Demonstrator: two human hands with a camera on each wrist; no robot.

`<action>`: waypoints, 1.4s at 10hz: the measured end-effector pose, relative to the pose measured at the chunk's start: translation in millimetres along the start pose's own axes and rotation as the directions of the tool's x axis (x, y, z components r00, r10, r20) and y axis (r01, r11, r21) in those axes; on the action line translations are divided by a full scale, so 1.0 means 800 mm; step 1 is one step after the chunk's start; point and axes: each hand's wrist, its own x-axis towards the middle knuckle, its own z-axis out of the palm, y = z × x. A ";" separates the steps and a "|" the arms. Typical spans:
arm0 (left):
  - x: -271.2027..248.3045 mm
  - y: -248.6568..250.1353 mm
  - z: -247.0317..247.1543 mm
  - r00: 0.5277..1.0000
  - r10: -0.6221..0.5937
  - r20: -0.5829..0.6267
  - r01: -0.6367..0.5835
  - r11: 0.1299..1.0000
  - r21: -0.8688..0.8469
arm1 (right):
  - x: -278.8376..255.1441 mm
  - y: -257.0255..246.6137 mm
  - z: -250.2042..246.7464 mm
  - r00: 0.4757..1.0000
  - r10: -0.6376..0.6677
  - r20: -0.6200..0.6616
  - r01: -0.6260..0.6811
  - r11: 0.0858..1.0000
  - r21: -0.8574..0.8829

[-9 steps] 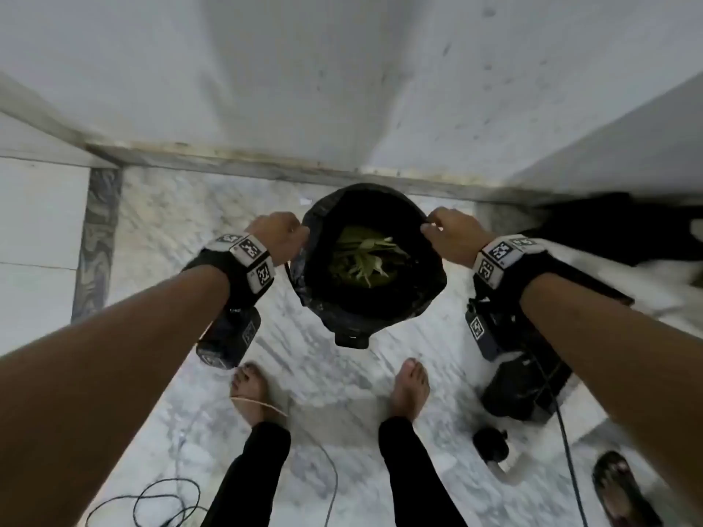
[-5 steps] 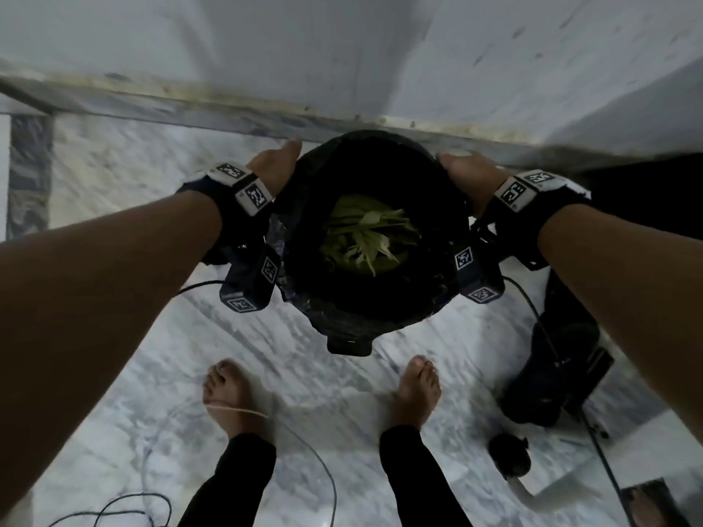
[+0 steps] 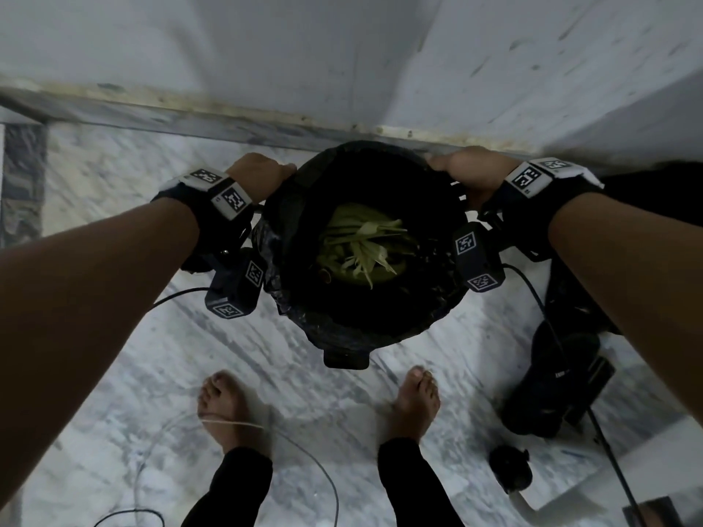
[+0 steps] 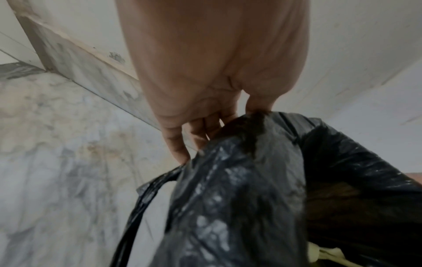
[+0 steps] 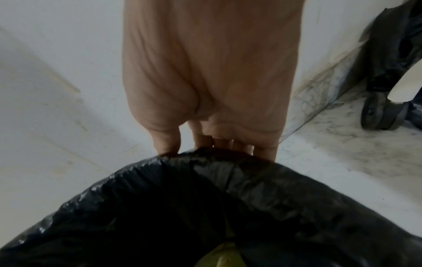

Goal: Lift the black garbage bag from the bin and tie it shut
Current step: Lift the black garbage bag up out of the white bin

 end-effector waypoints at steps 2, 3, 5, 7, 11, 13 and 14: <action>-0.006 -0.003 -0.006 0.982 0.181 -0.050 -0.169 0.969 0.179 | 0.052 0.021 -0.007 0.996 -0.079 0.041 0.082 0.993 -0.087; -0.009 0.006 -0.007 0.962 0.240 -0.127 -0.207 0.951 0.229 | -0.001 -0.004 0.005 0.976 -0.217 -0.017 0.192 0.892 -0.409; -0.023 0.024 -0.011 0.908 0.321 -0.269 -0.264 0.937 0.229 | 0.006 -0.006 0.010 0.874 -0.418 -0.248 0.301 0.866 -0.399; -0.032 0.039 -0.016 0.933 0.312 -0.180 -0.280 0.942 0.182 | -0.005 -0.023 0.007 0.920 -0.342 -0.192 0.242 0.880 -0.408; -0.053 0.022 -0.024 0.899 0.417 -0.131 -0.390 0.901 0.190 | -0.015 -0.014 0.013 0.888 -0.437 -0.142 0.459 0.858 0.228; -0.084 -0.020 -0.046 0.905 0.419 -0.080 -0.356 0.845 0.400 | -0.047 0.050 -0.027 0.898 -0.437 -0.057 0.373 0.823 -0.429; -0.098 -0.026 -0.054 0.872 0.421 -0.251 -0.313 0.872 0.377 | -0.066 0.071 -0.033 0.851 -0.496 -0.174 0.343 0.775 -0.531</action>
